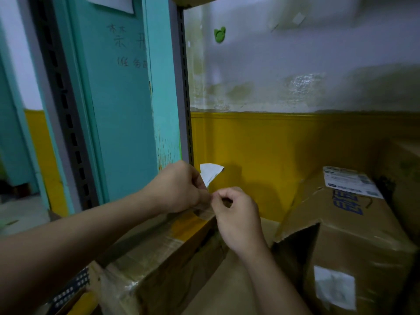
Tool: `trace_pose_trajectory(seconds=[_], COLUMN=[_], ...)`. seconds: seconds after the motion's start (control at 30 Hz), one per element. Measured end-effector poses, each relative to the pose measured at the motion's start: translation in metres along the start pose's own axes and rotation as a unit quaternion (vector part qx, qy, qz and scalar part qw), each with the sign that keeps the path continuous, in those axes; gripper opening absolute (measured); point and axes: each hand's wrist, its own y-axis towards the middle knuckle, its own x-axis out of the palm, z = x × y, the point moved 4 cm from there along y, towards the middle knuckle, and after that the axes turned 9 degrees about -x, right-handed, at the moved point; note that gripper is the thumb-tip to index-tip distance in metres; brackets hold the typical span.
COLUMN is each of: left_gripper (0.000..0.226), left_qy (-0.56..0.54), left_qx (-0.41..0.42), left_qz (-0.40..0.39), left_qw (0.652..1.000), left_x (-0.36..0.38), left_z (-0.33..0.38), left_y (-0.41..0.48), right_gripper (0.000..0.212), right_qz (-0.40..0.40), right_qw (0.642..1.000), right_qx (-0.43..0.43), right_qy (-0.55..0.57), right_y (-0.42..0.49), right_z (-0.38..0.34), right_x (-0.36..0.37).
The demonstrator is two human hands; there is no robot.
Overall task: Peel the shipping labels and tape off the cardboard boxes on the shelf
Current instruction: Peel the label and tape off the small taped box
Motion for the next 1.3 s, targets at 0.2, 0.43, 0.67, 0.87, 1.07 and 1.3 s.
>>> trace_pose_trajectory(seconds=[0.2, 0.43, 0.67, 0.87, 1.07, 1.3], left_gripper=[0.012, 0.027, 0.024, 0.012, 0.009, 0.027], left_qy=[0.008, 0.005, -0.007, -0.020, -0.045, -0.074], left_qx=[-0.033, -0.066, -0.054, 0.008, 0.025, 0.016], left_qz=[-0.019, -0.066, -0.066, -0.067, -0.063, -0.072], left_qw=[0.999, 0.996, 0.996, 0.997, 0.997, 0.995], left_x=[0.001, 0.009, 0.008, 0.011, 0.012, 0.011], left_z=[0.004, 0.001, 0.007, 0.007, -0.007, -0.001], left_y=[0.004, 0.011, 0.008, 0.007, 0.006, 0.010], right_gripper=[0.015, 0.004, 0.008, 0.009, 0.007, 0.007], right_qz=[-0.009, 0.012, 0.042, 0.067, 0.084, 0.061], right_qw=[1.000, 0.999, 0.998, 0.996, 0.995, 0.997], right_qx=[0.003, 0.016, 0.037, 0.052, 0.045, 0.040], right_qy=[-0.006, -0.028, -0.024, -0.027, -0.031, -0.019], right_y=[-0.002, -0.002, -0.001, -0.002, -0.001, 0.000], right_z=[-0.003, 0.001, 0.004, 0.009, 0.012, 0.012], right_x=[-0.002, 0.001, -0.003, -0.008, -0.010, -0.010])
